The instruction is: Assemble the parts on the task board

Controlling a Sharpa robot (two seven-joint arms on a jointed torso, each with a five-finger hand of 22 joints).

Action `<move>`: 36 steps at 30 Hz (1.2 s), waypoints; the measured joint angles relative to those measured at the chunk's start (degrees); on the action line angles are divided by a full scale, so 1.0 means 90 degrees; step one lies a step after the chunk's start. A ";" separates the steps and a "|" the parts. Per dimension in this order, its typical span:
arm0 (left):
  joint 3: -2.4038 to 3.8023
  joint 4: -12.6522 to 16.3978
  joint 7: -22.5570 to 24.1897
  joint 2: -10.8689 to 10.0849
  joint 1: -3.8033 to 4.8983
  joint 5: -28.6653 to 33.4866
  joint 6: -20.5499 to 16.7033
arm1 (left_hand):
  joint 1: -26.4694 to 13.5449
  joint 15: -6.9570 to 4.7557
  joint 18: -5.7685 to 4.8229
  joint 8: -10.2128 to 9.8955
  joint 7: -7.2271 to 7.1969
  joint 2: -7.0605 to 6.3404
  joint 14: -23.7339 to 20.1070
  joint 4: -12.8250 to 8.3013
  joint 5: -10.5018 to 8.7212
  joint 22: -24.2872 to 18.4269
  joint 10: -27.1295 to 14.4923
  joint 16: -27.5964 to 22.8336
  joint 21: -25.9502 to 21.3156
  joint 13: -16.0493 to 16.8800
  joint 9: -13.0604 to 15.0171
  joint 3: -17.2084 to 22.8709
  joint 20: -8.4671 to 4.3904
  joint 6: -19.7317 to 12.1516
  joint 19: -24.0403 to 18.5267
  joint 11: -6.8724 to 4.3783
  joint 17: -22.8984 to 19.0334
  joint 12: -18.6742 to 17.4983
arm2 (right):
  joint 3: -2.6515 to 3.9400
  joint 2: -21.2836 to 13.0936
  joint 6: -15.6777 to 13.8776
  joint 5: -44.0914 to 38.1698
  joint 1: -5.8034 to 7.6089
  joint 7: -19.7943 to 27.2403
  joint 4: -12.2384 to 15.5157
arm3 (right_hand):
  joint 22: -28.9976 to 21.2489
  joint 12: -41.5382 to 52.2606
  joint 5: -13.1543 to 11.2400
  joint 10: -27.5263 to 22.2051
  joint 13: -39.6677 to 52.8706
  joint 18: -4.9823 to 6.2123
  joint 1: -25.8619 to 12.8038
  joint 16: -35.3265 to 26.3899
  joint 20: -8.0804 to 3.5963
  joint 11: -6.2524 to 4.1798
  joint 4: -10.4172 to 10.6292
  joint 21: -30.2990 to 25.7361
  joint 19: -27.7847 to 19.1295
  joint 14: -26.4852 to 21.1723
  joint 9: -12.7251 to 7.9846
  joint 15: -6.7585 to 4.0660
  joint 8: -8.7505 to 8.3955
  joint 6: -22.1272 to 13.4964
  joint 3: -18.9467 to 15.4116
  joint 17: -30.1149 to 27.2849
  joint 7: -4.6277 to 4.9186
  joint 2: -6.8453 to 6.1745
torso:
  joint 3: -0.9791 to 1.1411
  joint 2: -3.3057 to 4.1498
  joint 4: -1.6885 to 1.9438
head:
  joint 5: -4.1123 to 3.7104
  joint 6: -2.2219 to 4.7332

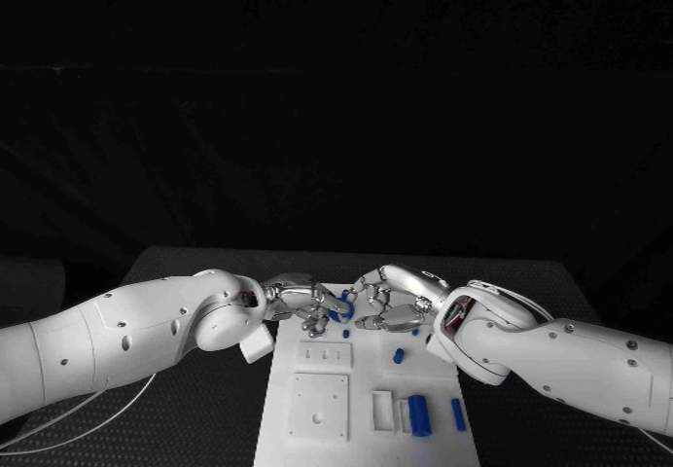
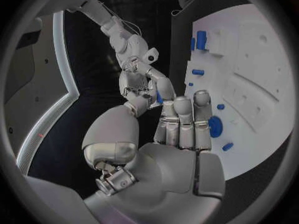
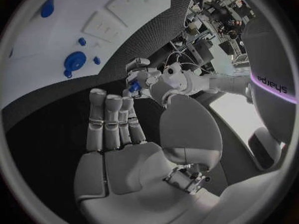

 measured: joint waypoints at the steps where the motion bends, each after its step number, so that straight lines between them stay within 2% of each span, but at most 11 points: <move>1: -0.0001 0.0000 0.0019 -0.0004 0.0000 0.0009 0.0008 | 0.0000 0.0000 0.0000 0.0000 0.0009 0.0000 -0.0002 0.0007 0.0000 0.0000 -0.0008 0.0000 0.0000 0.0000 0.0005 -0.0007 0.0002 -0.0010 -0.0019 0.0008 0.0000 0.0000 | 0.0000 -0.0002 -0.0024 -0.0014 -0.0003 0.0006 0.0011 | 0.0000 0.0000 0.0000 0.0000 0.0000 0.0000 0.0000 0.0000 0.0000 0.0000 0.0000 0.0000 0.0000 0.0000 -0.0003 0.0000 0.0000 0.0000 0.0000 0.0000 0.0000 0.0000 | 0.0000 0.0000 0.0000 | 0.0004 0.0001; 13: 0.0003 0.0013 0.0137 -0.0015 0.0002 0.0085 0.0144 | 0.0073 0.0004 -0.0001 -0.0050 0.0015 -0.0008 -0.0023 0.0061 -0.0015 -0.0001 -0.0031 0.0025 0.0000 0.0013 0.0026 -0.0025 0.0002 -0.0050 -0.0019 -0.0013 0.0005 0.0007 | -0.0009 0.0001 -0.0283 -0.0060 -0.0027 0.0073 0.0090 | 0.0002 0.0055 -0.0011 0.0000 -0.0019 0.0000 0.0000 0.0049 0.0023 0.0000 0.0000 0.0000 0.0023 0.0001 -0.0012 0.0001 -0.0001 -0.0012 0.0000 -0.0010 -0.0008 0.0000 | 0.0012 0.0003 -0.0004 | 0.0037 -0.0014; 19: 0.0001 0.0018 0.0140 -0.0016 -0.0001 0.0087 0.0189 | 0.0073 0.0013 -0.0001 -0.0024 0.0023 -0.0007 -0.0034 0.0061 0.0002 -0.0001 -0.0032 0.0025 0.0000 0.0012 0.0028 -0.0025 0.0002 -0.0063 -0.0019 -0.0013 0.0005 0.0027 | -0.0009 0.0022 -0.0289 -0.0048 -0.0026 0.0087 0.0085 | 0.0002 0.0056 -0.0197 0.0001 -0.0047 0.0001 -0.0051 0.0054 -0.0011 0.0000 0.0114 0.0000 0.0063 0.0008 -0.0010 0.0007 0.0032 0.0072 0.0114 -0.0017 -0.0041 0.0105 | 0.0012 0.0003 -0.0004 | 0.0037 -0.0020; 23: -0.0001 0.0029 0.0140 -0.0013 -0.0003 0.0086 0.0220 | 0.0074 0.0014 -0.0001 -0.0023 0.0016 -0.0007 -0.0036 0.0077 0.0002 -0.0002 -0.0032 0.0025 0.0000 0.0012 0.0041 -0.0041 0.0002 -0.0074 -0.0019 -0.0014 0.0005 0.0027 | -0.0007 0.0046 -0.0263 -0.0049 -0.0024 0.0091 0.0084 | 0.0002 0.0057 -0.0217 0.0003 -0.0047 0.0001 -0.0044 0.0054 -0.0004 -0.0002 0.0124 0.0000 0.0073 0.0012 -0.0012 0.0011 0.0032 0.0112 0.0124 -0.0018 -0.0039 0.0111 | 0.0010 0.0003 -0.0004 | 0.0042 -0.0027; 24: -0.0001 0.0035 0.0140 -0.0011 -0.0003 0.0082 0.0227 | 0.0074 0.0014 -0.0001 -0.0023 0.0024 -0.0007 -0.0037 0.0077 0.0002 -0.0002 -0.0032 0.0025 0.0000 0.0012 0.0046 -0.0042 0.0002 -0.0083 -0.0019 -0.0014 0.0005 0.0027 | -0.0007 0.0052 -0.0254 -0.0051 -0.0024 0.0096 0.0086 | 0.0002 0.0075 -0.0450 0.0044 -0.0057 0.0001 0.0033 0.0053 -0.0004 -0.0048 0.0162 0.0002 0.0073 0.0019 -0.0001 0.0005 0.0095 0.0210 0.0291 -0.0019 -0.0126 0.0189 | 0.0009 0.0003 -0.0004 | 0.0042 -0.0031; 26: -0.0001 0.0039 0.0139 -0.0011 -0.0003 0.0069 0.0239 | 0.0093 0.0013 -0.0001 -0.0024 0.0024 0.0010 -0.0053 0.0077 0.0002 -0.0002 -0.0032 0.0025 0.0000 0.0014 0.0049 -0.0042 0.0002 -0.0086 -0.0019 -0.0014 0.0004 0.0027 | -0.0008 0.0053 -0.0242 -0.0054 -0.0024 0.0105 0.0090 | 0.0002 0.0091 -0.0542 0.0047 -0.0071 0.0002 0.0039 0.0053 -0.0004 -0.0070 0.0211 0.0004 0.0073 0.0032 0.0009 -0.0033 0.0125 0.0248 0.0428 -0.0028 -0.0163 0.0195 | 0.0008 0.0003 -0.0004 | 0.0040 -0.0037; 32: 0.0004 0.0040 0.0122 -0.0014 0.0000 0.0001 0.0313 | 0.0120 0.0008 0.0000 -0.0027 0.0014 0.0005 -0.0063 0.0085 0.0002 -0.0003 -0.0032 0.0025 0.0000 0.0018 0.0049 -0.0052 0.0002 -0.0095 -0.0019 -0.0014 0.0004 0.0027 | -0.0015 0.0050 -0.0242 -0.0051 -0.0027 0.0144 0.0087 | 0.0002 0.0092 -0.0542 0.0047 -0.0071 0.0009 0.0012 0.0053 -0.0003 -0.0069 0.0237 0.0005 0.0073 0.0029 0.0016 -0.0052 0.0144 0.0271 0.0466 -0.0029 -0.0149 0.0218 | 0.0008 0.0003 -0.0005 | 0.0032 -0.0044; 34: 0.0004 0.0042 0.0116 -0.0016 0.0001 -0.0020 0.0341 | 0.0131 0.0008 0.0000 -0.0033 0.0014 0.0001 -0.0063 0.0092 0.0001 -0.0003 -0.0032 0.0025 0.0000 0.0018 0.0049 -0.0059 0.0002 -0.0095 -0.0018 -0.0014 0.0009 0.0027 | -0.0015 0.0048 -0.0243 -0.0047 -0.0029 0.0157 0.0092 | 0.0002 0.0093 -0.0465 0.0047 -0.0079 0.0012 -0.0073 0.0053 -0.0003 -0.0069 0.0240 0.0005 0.0073 0.0029 -0.0006 -0.0052 0.0104 0.0240 0.0463 -0.0029 -0.0117 0.0133 | 0.0009 0.0003 -0.0004 | 0.0032 -0.0045; 36: 0.0004 0.0042 0.0112 -0.0016 0.0001 -0.0051 0.0371 | 0.0151 0.0008 0.0000 -0.0036 0.0013 -0.0018 -0.0063 0.0094 0.0001 -0.0003 -0.0032 0.0042 0.0000 0.0025 0.0049 -0.0061 0.0002 -0.0095 -0.0019 -0.0014 0.0011 0.0027 | -0.0016 0.0049 -0.0243 -0.0045 -0.0029 0.0172 0.0107 | 0.0002 0.0093 -0.0418 0.0047 -0.0079 0.0013 -0.0078 0.0053 -0.0003 -0.0069 0.0248 0.0005 0.0073 0.0029 -0.0017 -0.0052 0.0098 0.0235 0.0455 -0.0029 -0.0112 0.0126 | 0.0008 0.0003 -0.0004 | 0.0029 -0.0045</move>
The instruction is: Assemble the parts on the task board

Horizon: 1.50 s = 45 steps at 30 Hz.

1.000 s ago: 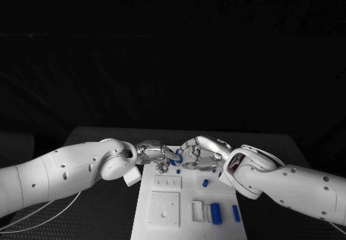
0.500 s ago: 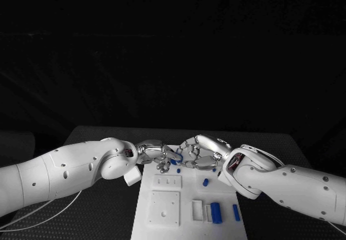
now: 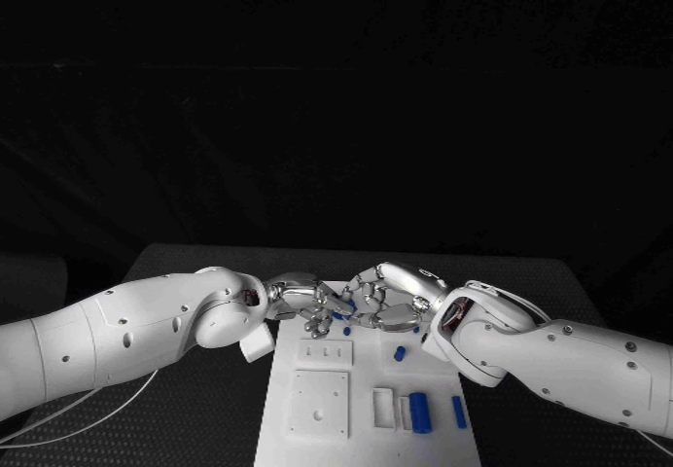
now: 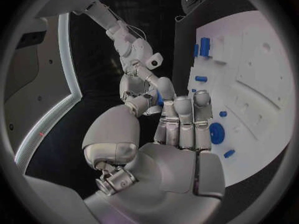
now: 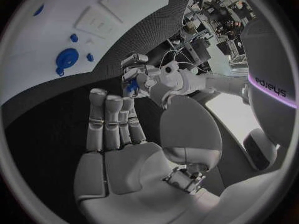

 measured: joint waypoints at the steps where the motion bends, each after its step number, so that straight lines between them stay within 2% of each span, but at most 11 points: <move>1: 0.0000 0.0000 -0.0001 0.0000 0.0001 -0.0007 0.0009 | 0.0008 0.0000 0.0000 0.0006 0.0000 -0.0006 0.0000 0.0000 0.0000 0.0000 0.0000 0.0009 0.0000 0.0000 0.0000 0.0000 0.0000 0.0000 0.0000 0.0000 0.0000 0.0000 | -0.0001 0.0002 0.0001 0.0000 0.0000 0.0005 0.0005 | 0.0000 0.0000 0.0000 0.0000 0.0000 0.0000 0.0000 0.0000 -0.0005 0.0000 0.0000 0.0000 0.0005 0.0000 0.0000 0.0000 -0.0005 0.0000 0.0000 0.0000 0.0000 0.0000 | 0.0000 0.0000 0.0000 | 0.0000 0.0000; 3: 0.0000 -0.0002 -0.0003 0.0000 0.0001 -0.0023 0.0023 | 0.0023 0.0000 0.0000 0.0025 0.0000 0.0009 -0.0001 0.0006 -0.0001 0.0000 0.0000 0.0009 0.0000 0.0000 0.0000 -0.0006 0.0000 0.0000 0.0000 0.0000 0.0000 0.0000 | -0.0001 0.0005 0.0009 0.0001 -0.0001 0.0009 0.0016 | 0.0001 0.0000 -0.0007 0.0000 -0.0006 0.0000 0.0000 0.0024 -0.0021 0.0000 0.0000 0.0000 0.0022 0.0000 0.0000 0.0000 -0.0005 0.0009 0.0000 0.0000 -0.0003 0.0000 | 0.0000 0.0000 0.0000 | 0.0001 -0.0001; 5: 0.0000 -0.0002 -0.0003 -0.0001 0.0001 -0.0037 0.0031 | 0.0023 0.0001 0.0000 0.0025 -0.0001 0.0009 -0.0002 0.0008 -0.0001 0.0000 0.0000 0.0009 0.0000 0.0000 0.0000 -0.0009 0.0000 -0.0001 0.0000 0.0000 0.0000 0.0015 | -0.0002 0.0006 0.0020 0.0000 -0.0001 0.0010 0.0017 | 0.0001 0.0000 -0.0101 0.0014 -0.0011 0.0000 -0.0010 0.0025 -0.0021 -0.0015 -0.0006 0.0000 0.0022 0.0005 0.0022 -0.0005 0.0075 0.0111 0.0006 -0.0005 -0.0085 0.0017 | 0.0001 0.0000 0.0000 | 0.0005 -0.0001; 11: -0.0005 0.0004 -0.0003 0.0003 -0.0004 -0.0034 0.0039 | 0.0023 0.0009 0.0000 0.0025 -0.0005 0.0009 -0.0013 0.0009 -0.0014 0.0000 0.0001 0.0009 0.0000 -0.0001 0.0002 -0.0011 0.0023 -0.0005 -0.0023 0.0000 -0.0001 0.0025 | 0.0003 0.0009 0.0041 -0.0075 0.0004 -0.0008 -0.0001 | -0.0003 0.0025 -0.0595 0.0067 -0.0040 0.0132 0.0051 0.0026 -0.0048 -0.0207 -0.0012 0.0000 0.0051 0.0054 0.0147 -0.0171 0.0326 0.0493 0.0261 -0.0021 -0.0355 0.0105 | 0.0003 -0.0001 -0.0003 | 0.0007 -0.0001; 14: -0.0012 0.0005 0.0000 0.0004 -0.0009 -0.0004 0.0039 | 0.0058 0.0018 0.0000 0.0025 -0.0011 0.0027 -0.0024 0.0052 -0.0024 0.0003 -0.0021 0.0009 0.0000 -0.0001 0.0009 -0.0053 0.0023 -0.0011 -0.0023 0.0022 -0.0001 0.0025 | 0.0011 0.0013 0.0062 -0.0172 0.0010 -0.0044 -0.0009 | -0.0003 0.0031 -0.0716 0.0125 -0.0040 0.0138 0.0056 0.0065 -0.0067 -0.0267 -0.0008 0.0014 0.0112 0.0102 0.0174 -0.0221 0.0423 0.0585 0.0311 -0.0021 -0.0429 0.0114 | 0.0003 -0.0001 -0.0002 | 0.0001 -0.0001; 19: -0.0021 0.0004 0.0000 0.0000 -0.0020 0.0039 0.0038 | 0.0075 0.0020 -0.0001 0.0024 -0.0012 0.0027 -0.0027 0.0100 0.0001 0.0004 -0.0022 0.0009 0.0000 -0.0001 0.0009 -0.0102 0.0010 -0.0012 -0.0036 0.0024 -0.0001 0.0025 | 0.0020 0.0019 0.0095 -0.0356 0.0019 -0.0115 -0.0005 | -0.0001 0.0132 -0.0741 0.0277 -0.0019 0.0139 0.0024 0.0192 -0.0150 -0.0412 -0.0008 0.0149 0.0239 0.0221 0.0172 -0.0340 0.0458 0.0643 0.0311 0.0011 -0.0487 0.0146 | 0.0003 -0.0001 0.0000 | -0.0009 -0.0006; 25: -0.0027 0.0006 -0.0015 -0.0002 -0.0026 0.0086 0.0026 | 0.0128 0.0031 -0.0001 0.0018 -0.0017 -0.0025 -0.0041 0.0150 0.0003 0.0004 -0.0068 0.0009 0.0000 -0.0002 0.0007 -0.0113 0.0022 -0.0022 -0.0069 0.0026 -0.0002 0.0025 | 0.0025 0.0021 0.0092 -0.0504 0.0024 -0.0188 0.0007 | -0.0003 0.0148 -0.0747 0.0365 0.0006 0.0138 0.0001 0.0219 -0.0174 -0.0454 -0.0035 0.0197 0.0263 0.0259 0.0171 -0.0376 0.0458 0.0693 0.0337 0.0029 -0.0537 0.0169 | 0.0001 -0.0002 0.0000 | -0.0016 -0.0008; 32: -0.0026 0.0034 -0.0069 -0.0019 -0.0026 0.0158 -0.0017 | 0.0248 0.0039 0.0000 -0.0108 0.0070 -0.0159 -0.0076 0.0204 0.0006 0.0003 -0.0135 0.0009 0.0000 -0.0002 -0.0013 -0.0172 0.0022 -0.0228 -0.0069 0.0070 -0.0013 0.0025 | 0.0022 0.0028 0.0004 -0.0653 0.0021 -0.0308 0.0035 | -0.0003 0.0174 -0.0766 0.0388 0.0016 0.0134 0.0001 0.0227 -0.0196 -0.0477 -0.0056 0.0223 0.0285 0.0283 0.0171 -0.0397 0.0458 0.0712 0.0354 0.0036 -0.0556 0.0169 | 0.0001 -0.0002 0.0000 | -0.0023 -0.0007; 34: -0.0026 0.0051 -0.0096 -0.0036 -0.0025 0.0188 -0.0047 | 0.0165 0.0059 -0.0001 -0.0210 0.0121 -0.0224 -0.0123 0.0152 0.0077 0.0003 -0.0209 0.0009 0.0000 0.0005 -0.0057 -0.0413 0.0032 -0.0446 -0.0078 0.0111 -0.0013 0.0025 | 0.0022 0.0027 -0.0041 -0.0694 0.0018 -0.0363 0.0043 | -0.0002 0.0178 -0.0766 0.0388 0.0016 0.0132 0.0002 0.0247 -0.0189 -0.0477 -0.0056 0.0223 0.0322 0.0284 0.0171 -0.0397 0.0458 0.0713 0.0353 0.0036 -0.0557 0.0170 | 0.0000 -0.0002 0.0000 | -0.0023 -0.0007; 38: -0.0026 0.0079 -0.0151 -0.0056 -0.0022 0.0264 -0.0131 | 0.0048 0.0108 -0.0001 -0.0258 0.0194 -0.0164 -0.0138 -0.0023 0.0087 0.0003 -0.0275 0.0008 0.0000 0.0031 -0.0115 -0.0865 0.0033 -0.0654 -0.0126 0.0159 -0.0024 0.0074 | 0.0018 0.0018 -0.0108 -0.0760 0.0007 -0.0491 0.0064 | -0.0003 0.0178 -0.0766 0.0411 0.0023 0.0132 0.0002 0.0247 -0.0195 -0.0500 -0.0057 0.0223 0.0330 0.0308 0.0171 -0.0419 0.0458 0.0737 0.0352 0.0042 -0.0581 0.0169 | 0.0001 -0.0002 0.0000 | -0.0024 -0.0010; 45: -0.0025 0.0111 -0.0237 -0.0078 -0.0019 0.0400 -0.0308 | -0.0094 0.0145 -0.0001 -0.0300 0.0229 -0.0303 -0.0174 0.0030 0.0061 0.0002 -0.0316 0.0008 -0.0026 0.0046 -0.0186 -0.1102 0.0056 -0.0820 -0.0149 0.0195 -0.0033 0.0104 | 0.0015 0.0013 -0.0190 -0.0845 -0.0005 -0.0808 0.0098 | -0.0003 0.0178 -0.0771 0.0434 0.0023 0.0132 0.0003 0.0247 -0.0195 -0.0477 -0.0075 0.0223 0.0330 0.0310 0.0171 -0.0419 0.0458 0.0744 0.0369 0.0042 -0.0587 0.0169 | 0.0002 -0.0002 0.0000 | -0.0032 0.0005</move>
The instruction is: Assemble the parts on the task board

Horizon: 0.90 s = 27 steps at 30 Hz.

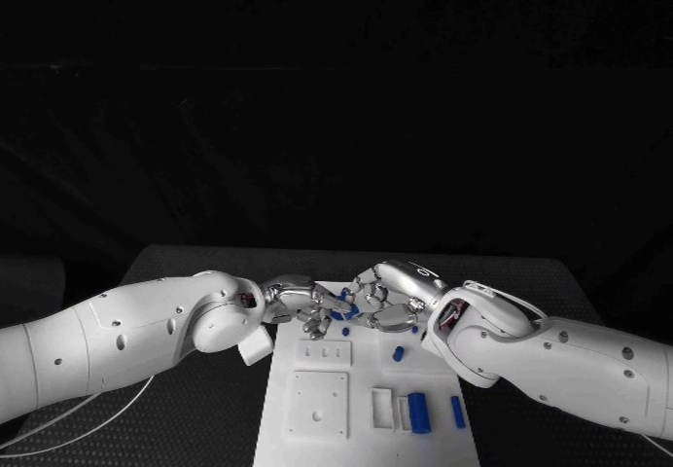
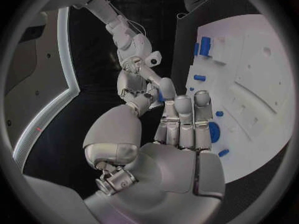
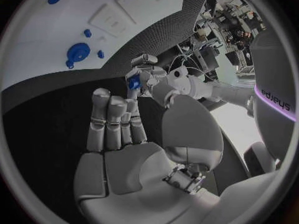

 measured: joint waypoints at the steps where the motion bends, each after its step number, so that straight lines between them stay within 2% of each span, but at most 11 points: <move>1: 0.0000 0.0001 -0.0010 -0.0003 0.0000 0.0014 -0.0019 | -0.0027 0.0000 0.0000 -0.0010 0.0000 -0.0023 0.0000 0.0018 0.0000 0.0000 -0.0006 0.0000 0.0000 0.0000 -0.0002 -0.0018 0.0000 0.0000 0.0000 0.0005 0.0000 0.0000 | 0.0000 0.0000 -0.0005 -0.0004 -0.0001 -0.0045 0.0001 | 0.0000 0.0000 0.0000 0.0000 0.0000 0.0000 0.0000 0.0000 0.0000 0.0000 0.0000 0.0000 0.0000 0.0000 0.0000 0.0000 0.0000 0.0002 0.0000 0.0000 -0.0002 0.0000 | 0.0001 0.0000 0.0000 | -0.0001 0.0001; 7: 0.0001 0.0009 -0.0061 -0.0008 0.0003 0.0113 -0.0126 | -0.0076 0.0000 0.0000 0.0028 -0.0001 -0.0072 0.0000 0.0085 0.0000 -0.0001 -0.0006 0.0000 0.0000 0.0007 -0.0023 -0.0085 0.0000 -0.0001 0.0000 0.0005 -0.0006 0.0024 | -0.0005 0.0006 -0.0050 -0.0023 -0.0008 -0.0294 0.0005 | 0.0000 0.0000 0.0000 0.0000 0.0000 -0.0001 0.0001 0.0000 0.0001 0.0000 0.0000 0.0000 -0.0001 0.0009 0.0000 0.0009 0.0000 0.0009 0.0000 -0.0001 -0.0009 0.0000 | 0.0001 0.0000 -0.0001 | -0.0010 0.0003; 16: 0.0003 0.0034 -0.0150 -0.0008 0.0009 0.0193 -0.0246 | -0.0113 0.0001 0.0000 0.0147 -0.0032 -0.0049 0.0000 0.0127 0.0000 -0.0001 -0.0006 0.0000 -0.0025 0.0012 -0.0021 -0.0127 0.0000 0.0029 0.0000 0.0005 -0.0005 0.0049 | -0.0014 0.0011 -0.0167 0.0005 -0.0027 -0.0589 0.0045 | 0.0000 0.0000 -0.0001 0.0000 -0.0001 -0.0004 0.0008 0.0000 0.0001 0.0000 0.0010 0.0000 -0.0001 0.0009 0.0000 0.0010 0.0000 0.0014 0.0010 -0.0001 -0.0014 0.0007 | 0.0001 0.0000 -0.0001 | -0.0019 0.0005; 27: -0.0002 0.0040 -0.0283 0.0050 0.0012 0.0183 -0.0429 | -0.0112 0.0001 0.0000 0.0190 -0.0058 -0.0048 0.0001 0.0127 0.0000 -0.0002 -0.0006 0.0025 -0.0025 0.0012 -0.0045 -0.0127 0.0000 0.0056 0.0001 0.0005 -0.0009 0.0075 | -0.0016 0.0034 -0.0203 0.0154 -0.0034 -0.0761 0.0077 | 0.0000 -0.0001 0.0007 0.0000 -0.0002 -0.0007 0.0009 0.0000 0.0002 0.0000 0.0011 0.0000 -0.0002 0.0009 0.0000 0.0012 0.0000 0.0028 0.0011 -0.0002 -0.0028 0.0006 | 0.0002 0.0002 -0.0003 | -0.0007 0.0004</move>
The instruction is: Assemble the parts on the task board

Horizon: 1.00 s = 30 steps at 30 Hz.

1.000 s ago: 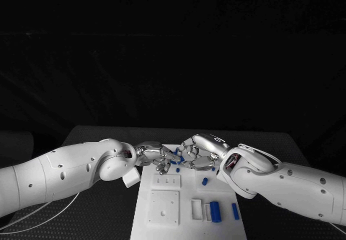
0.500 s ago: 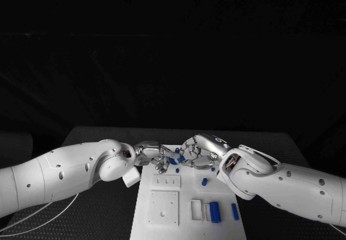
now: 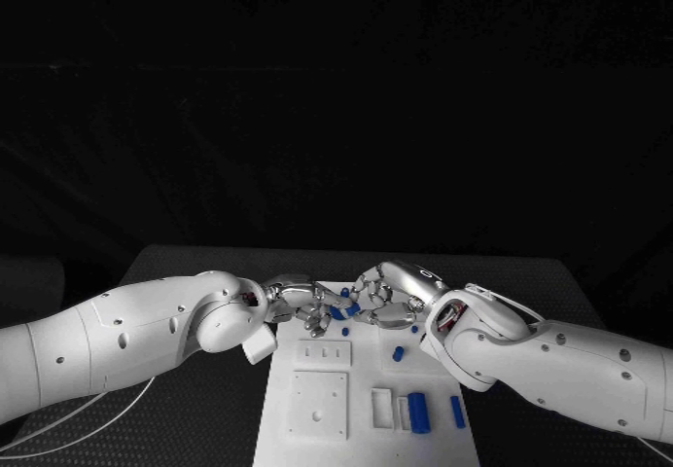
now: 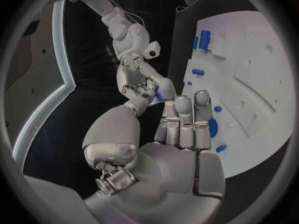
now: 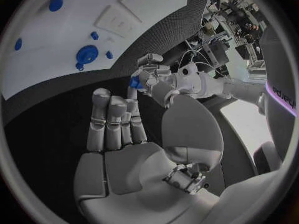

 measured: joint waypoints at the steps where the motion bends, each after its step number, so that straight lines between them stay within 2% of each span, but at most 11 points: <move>1: 0.0000 -0.0001 -0.0020 0.0009 0.0000 -0.0003 -0.0014 | 0.0000 0.0000 0.0000 0.0000 0.0000 0.0000 0.0000 0.0016 0.0000 0.0000 0.0000 0.0000 0.0000 0.0000 -0.0002 -0.0016 0.0000 0.0000 0.0000 0.0000 -0.0003 0.0000 | 0.0000 0.0002 0.0000 0.0010 0.0000 -0.0013 0.0000 | 0.0000 0.0000 0.0000 0.0000 0.0000 0.0000 0.0000 0.0000 0.0000 0.0000 0.0000 0.0000 0.0000 0.0000 0.0000 0.0000 0.0000 0.0001 0.0000 0.0000 -0.0001 0.0000 | 0.0000 0.0000 0.0000 | 0.0000 -0.0001; 12: 0.0000 -0.0001 -0.0131 0.0039 0.0001 -0.0035 -0.0142 | -0.0026 -0.0016 0.0000 0.0055 0.0000 -0.0026 0.0037 0.0063 0.0000 0.0005 0.0001 0.0000 0.0000 -0.0001 -0.0025 -0.0063 0.0000 0.0000 0.0000 -0.0001 -0.0009 0.0024 | 0.0000 0.0035 0.0046 0.0083 -0.0001 -0.0108 0.0015 | 0.0000 0.0000 0.0000 0.0000 0.0005 -0.0003 0.0000 0.0000 0.0001 0.0000 0.0000 0.0024 -0.0001 0.0000 0.0000 0.0003 0.0000 0.0002 -0.0001 -0.0001 -0.0002 -0.0001 | 0.0000 0.0000 0.0002 | -0.0004 -0.0004; 14: 0.0000 -0.0001 -0.0142 0.0047 0.0001 -0.0043 -0.0156 | -0.0026 -0.0016 0.0000 0.0121 -0.0049 -0.0025 0.0037 0.0063 0.0000 0.0004 0.0024 0.0000 0.0000 -0.0001 -0.0025 -0.0063 0.0000 0.0049 0.0000 -0.0024 -0.0009 0.0035 | 0.0000 0.0040 0.0060 0.0090 -0.0002 -0.0123 0.0015 | 0.0000 0.0000 0.0001 0.0000 0.0005 -0.0003 0.0000 0.0000 0.0001 0.0000 -0.0001 0.0024 -0.0001 0.0008 0.0000 0.0011 0.0000 0.0002 -0.0001 0.0000 -0.0002 -0.0001 | 0.0000 0.0000 0.0002 | -0.0008 -0.0005; 15: 0.0000 -0.0002 -0.0148 0.0052 0.0001 -0.0049 -0.0164 | -0.0026 -0.0016 0.0000 0.0122 -0.0052 -0.0025 0.0038 0.0063 0.0000 0.0004 0.0024 0.0000 0.0000 -0.0001 -0.0025 -0.0063 0.0000 0.0052 0.0000 -0.0024 -0.0009 0.0047 | 0.0000 0.0044 0.0067 0.0094 -0.0002 -0.0132 0.0018 | 0.0000 0.0000 0.0054 0.0002 0.0005 -0.0004 -0.0006 0.0000 -0.0001 -0.0002 0.0000 0.0024 0.0001 0.0010 0.0000 0.0010 0.0000 0.0002 -0.0001 0.0000 -0.0002 -0.0006 | 0.0000 0.0000 0.0002 | -0.0010 -0.0005; 16: 0.0000 -0.0002 -0.0153 0.0056 0.0001 -0.0055 -0.0171 | -0.0026 -0.0028 0.0001 0.0122 -0.0052 -0.0025 0.0051 0.0063 0.0000 0.0004 0.0024 0.0000 0.0000 -0.0001 -0.0025 -0.0063 -0.0004 0.0053 0.0004 -0.0024 -0.0012 0.0048 | 0.0000 0.0047 0.0073 0.0096 -0.0002 -0.0140 0.0022 | 0.0000 0.0020 0.0272 0.0035 0.0014 -0.0005 -0.0089 0.0027 0.0000 -0.0035 0.0048 0.0050 0.0070 0.0041 0.0000 -0.0016 0.0000 0.0017 0.0047 0.0006 -0.0004 -0.0090 | 0.0000 -0.0001 0.0002 | -0.0010 -0.0005; 18: 0.0000 -0.0004 -0.0161 0.0062 0.0001 -0.0068 -0.0182 | -0.0025 -0.0037 0.0000 0.0137 -0.0031 -0.0025 0.0060 0.0063 0.0000 0.0004 0.0024 0.0000 0.0000 -0.0001 -0.0025 -0.0063 -0.0024 0.0074 0.0024 -0.0024 -0.0015 0.0048 | 0.0000 0.0053 0.0084 0.0099 -0.0002 -0.0157 0.0028 | 0.0000 0.0029 0.0399 0.0069 0.0020 -0.0010 -0.0154 0.0039 -0.0026 -0.0044 0.0097 0.0069 0.0115 0.0085 0.0000 -0.0040 0.0000 0.0070 0.0097 0.0006 -0.0019 -0.0155 | 0.0000 -0.0001 0.0002 | -0.0010 -0.0005; 22: 0.0000 -0.0004 -0.0176 0.0065 0.0001 -0.0082 -0.0195 | -0.0007 -0.0037 0.0000 0.0189 -0.0062 -0.0043 0.0061 0.0062 0.0000 0.0004 0.0024 0.0000 0.0000 -0.0001 -0.0025 -0.0063 -0.0024 0.0112 0.0025 -0.0024 -0.0015 0.0048 | 0.0000 0.0054 0.0112 0.0105 -0.0002 -0.0193 0.0028 | -0.0001 0.0029 0.0470 0.0080 0.0020 -0.0036 -0.0177 0.0039 -0.0037 -0.0034 0.0106 0.0073 0.0126 0.0103 0.0000 -0.0055 0.0000 0.0074 0.0105 0.0006 -0.0019 -0.0177 | 0.0000 -0.0001 0.0001 | -0.0011 -0.0001; 24: 0.0000 -0.0004 -0.0180 0.0066 0.0001 -0.0088 -0.0196 | 0.0063 -0.0048 0.0000 0.0255 -0.0071 -0.0004 0.0078 0.0060 0.0000 0.0003 0.0047 0.0005 0.0000 -0.0001 -0.0025 -0.0060 0.0001 0.0185 0.0049 -0.0047 -0.0015 0.0047 | 0.0000 0.0053 0.0121 0.0106 -0.0002 -0.0214 0.0022 | -0.0001 0.0029 0.0538 0.0083 0.0027 -0.0037 -0.0186 0.0039 -0.0037 -0.0037 0.0106 0.0073 0.0126 0.0111 0.0000 -0.0048 0.0001 0.0090 0.0105 0.0006 -0.0018 -0.0187 | -0.0001 -0.0001 0.0001 | -0.0011 -0.0001; 26: 0.0000 -0.0004 -0.0187 0.0066 0.0001 -0.0099 -0.0196 | 0.0117 -0.0060 0.0000 0.0296 -0.0102 0.0050 0.0104 0.0027 0.0000 0.0003 0.0037 0.0024 0.0000 -0.0002 -0.0025 -0.0027 0.0000 0.0219 0.0049 -0.0058 -0.0017 0.0048 | 0.0000 0.0051 0.0129 0.0107 -0.0002 -0.0230 0.0019 | -0.0001 0.0029 0.0542 0.0102 0.0027 -0.0036 -0.0187 0.0039 -0.0037 -0.0055 0.0106 0.0074 0.0126 0.0112 0.0000 -0.0047 0.0001 0.0097 0.0105 0.0005 -0.0024 -0.0187 | -0.0001 -0.0001 0.0001 | -0.0011 -0.0006; 30: 0.0000 -0.0005 -0.0205 0.0065 0.0001 -0.0137 -0.0194 | 0.0270 -0.0061 0.0000 0.0376 -0.0124 0.0051 0.0106 -0.0098 0.0000 0.0003 0.0051 0.0025 0.0000 -0.0016 -0.0025 -0.0031 0.0000 0.0241 0.0048 -0.0089 -0.0024 0.0074 | -0.0001 0.0051 0.0148 0.0107 -0.0002 -0.0267 0.0016 | -0.0001 0.0029 0.0543 0.0102 0.0028 -0.0037 -0.0188 0.0039 -0.0037 -0.0056 0.0106 0.0074 0.0126 0.0113 0.0000 -0.0046 0.0001 0.0100 0.0105 0.0005 -0.0025 -0.0186 | -0.0001 -0.0001 0.0000 | -0.0015 -0.0010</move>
